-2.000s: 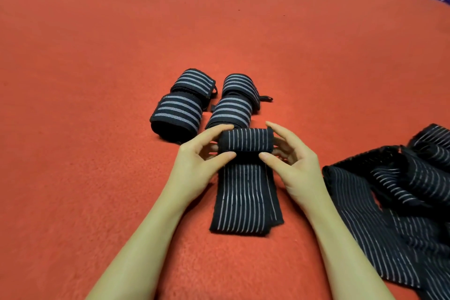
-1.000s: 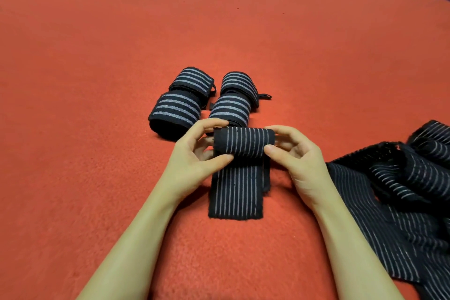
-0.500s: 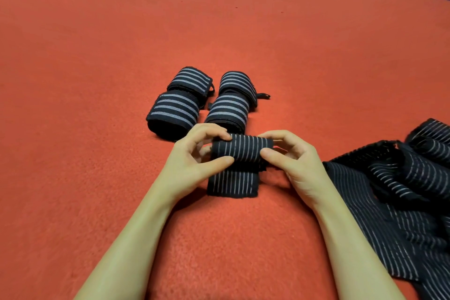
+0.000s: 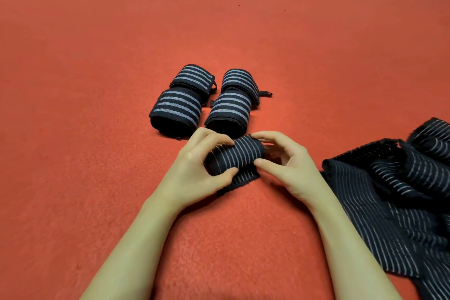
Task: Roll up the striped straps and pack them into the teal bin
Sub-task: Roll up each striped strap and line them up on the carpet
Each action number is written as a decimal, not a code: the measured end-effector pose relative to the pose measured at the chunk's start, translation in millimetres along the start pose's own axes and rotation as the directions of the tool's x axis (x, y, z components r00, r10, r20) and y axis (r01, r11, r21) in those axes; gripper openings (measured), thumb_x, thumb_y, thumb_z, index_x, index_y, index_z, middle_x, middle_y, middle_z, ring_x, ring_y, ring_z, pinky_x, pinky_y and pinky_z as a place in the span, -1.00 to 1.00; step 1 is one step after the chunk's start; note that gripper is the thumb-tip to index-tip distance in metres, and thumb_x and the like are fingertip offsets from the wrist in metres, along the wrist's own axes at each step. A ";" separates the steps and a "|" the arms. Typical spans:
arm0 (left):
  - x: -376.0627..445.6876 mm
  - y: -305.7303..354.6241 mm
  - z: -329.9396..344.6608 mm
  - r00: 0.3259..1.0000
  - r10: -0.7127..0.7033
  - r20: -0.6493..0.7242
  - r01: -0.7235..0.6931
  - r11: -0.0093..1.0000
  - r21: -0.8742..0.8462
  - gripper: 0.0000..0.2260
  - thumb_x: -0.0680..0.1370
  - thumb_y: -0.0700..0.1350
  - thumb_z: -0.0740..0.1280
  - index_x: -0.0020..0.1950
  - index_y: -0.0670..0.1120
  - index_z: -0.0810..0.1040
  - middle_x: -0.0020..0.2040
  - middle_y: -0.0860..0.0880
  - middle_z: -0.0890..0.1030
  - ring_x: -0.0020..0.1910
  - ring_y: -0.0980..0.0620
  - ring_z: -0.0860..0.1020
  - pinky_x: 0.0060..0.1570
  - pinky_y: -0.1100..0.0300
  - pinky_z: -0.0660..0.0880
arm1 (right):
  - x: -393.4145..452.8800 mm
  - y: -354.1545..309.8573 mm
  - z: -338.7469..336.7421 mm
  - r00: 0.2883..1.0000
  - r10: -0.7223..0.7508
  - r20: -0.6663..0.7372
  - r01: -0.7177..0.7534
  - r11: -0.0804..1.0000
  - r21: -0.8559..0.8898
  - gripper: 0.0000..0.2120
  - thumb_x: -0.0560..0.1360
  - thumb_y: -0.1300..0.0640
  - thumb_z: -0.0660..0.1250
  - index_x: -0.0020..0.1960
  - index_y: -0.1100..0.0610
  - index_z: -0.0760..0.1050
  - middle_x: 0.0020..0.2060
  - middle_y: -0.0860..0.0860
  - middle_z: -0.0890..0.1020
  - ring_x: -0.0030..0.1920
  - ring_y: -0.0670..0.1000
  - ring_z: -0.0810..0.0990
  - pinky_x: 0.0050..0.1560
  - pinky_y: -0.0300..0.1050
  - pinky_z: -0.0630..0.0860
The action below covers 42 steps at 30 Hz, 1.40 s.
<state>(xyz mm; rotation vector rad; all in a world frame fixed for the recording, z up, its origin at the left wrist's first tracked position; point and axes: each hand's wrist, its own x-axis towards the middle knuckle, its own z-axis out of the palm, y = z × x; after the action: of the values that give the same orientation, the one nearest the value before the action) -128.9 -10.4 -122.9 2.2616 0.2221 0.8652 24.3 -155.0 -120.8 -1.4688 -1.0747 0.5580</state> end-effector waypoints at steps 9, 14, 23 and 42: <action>-19.5 1.9 19.4 0.996 -0.017 -0.085 0.045 0.937 0.346 -0.63 0.39 0.06 0.31 0.14 -0.04 0.42 -0.01 -0.13 0.43 -0.09 -0.13 0.49 -0.12 -0.02 0.53 | -7.2 18.6 26.1 0.997 -0.047 -0.062 0.004 0.823 -0.569 -0.60 0.45 -0.14 0.28 0.28 -0.25 0.43 0.16 -0.21 0.53 0.20 -0.16 0.48 0.28 0.00 0.24; -38.9 4.1 16.8 0.986 -0.168 0.015 0.136 0.845 0.518 -0.51 0.44 0.20 0.18 0.32 0.04 0.47 0.16 -0.04 0.56 0.01 -0.11 0.54 0.00 -0.04 0.41 | -15.6 8.7 32.6 0.997 -0.032 -0.077 -0.044 0.583 -0.811 -0.58 0.57 -0.13 0.22 0.42 -0.29 0.28 0.20 -0.21 0.54 0.21 -0.12 0.43 0.01 -0.14 -0.01; -52.3 10.2 -9.3 0.989 -0.145 -0.032 0.145 0.890 0.432 -0.54 0.42 0.11 0.23 0.23 -0.06 0.55 0.01 -0.10 0.59 -0.06 -0.11 0.59 -0.06 -0.03 0.46 | -22.3 -7.4 71.0 0.999 0.033 -0.039 -0.051 0.613 -0.788 -0.50 0.63 -0.03 0.14 0.50 -0.26 0.06 0.26 -0.20 0.48 0.31 -0.20 0.33 0.19 -0.03 0.03; -81.6 0.2 -61.0 0.969 -0.195 -0.150 0.246 0.744 0.621 -0.53 0.45 -0.01 0.20 0.30 -0.18 0.51 0.26 -0.24 0.53 0.17 -0.24 0.55 0.11 -0.06 0.50 | -7.5 -9.7 130.0 0.995 0.036 0.091 0.050 0.615 -0.787 -0.55 0.60 0.04 0.20 0.47 -0.12 0.26 0.46 -0.11 0.27 0.42 -0.04 0.22 0.25 -0.11 0.04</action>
<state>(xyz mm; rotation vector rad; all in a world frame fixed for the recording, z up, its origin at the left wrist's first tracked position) -230.3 -8.2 -132.7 2.7392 0.9311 0.8268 -90.4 -96.1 -141.0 -2.2223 -1.5133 0.1128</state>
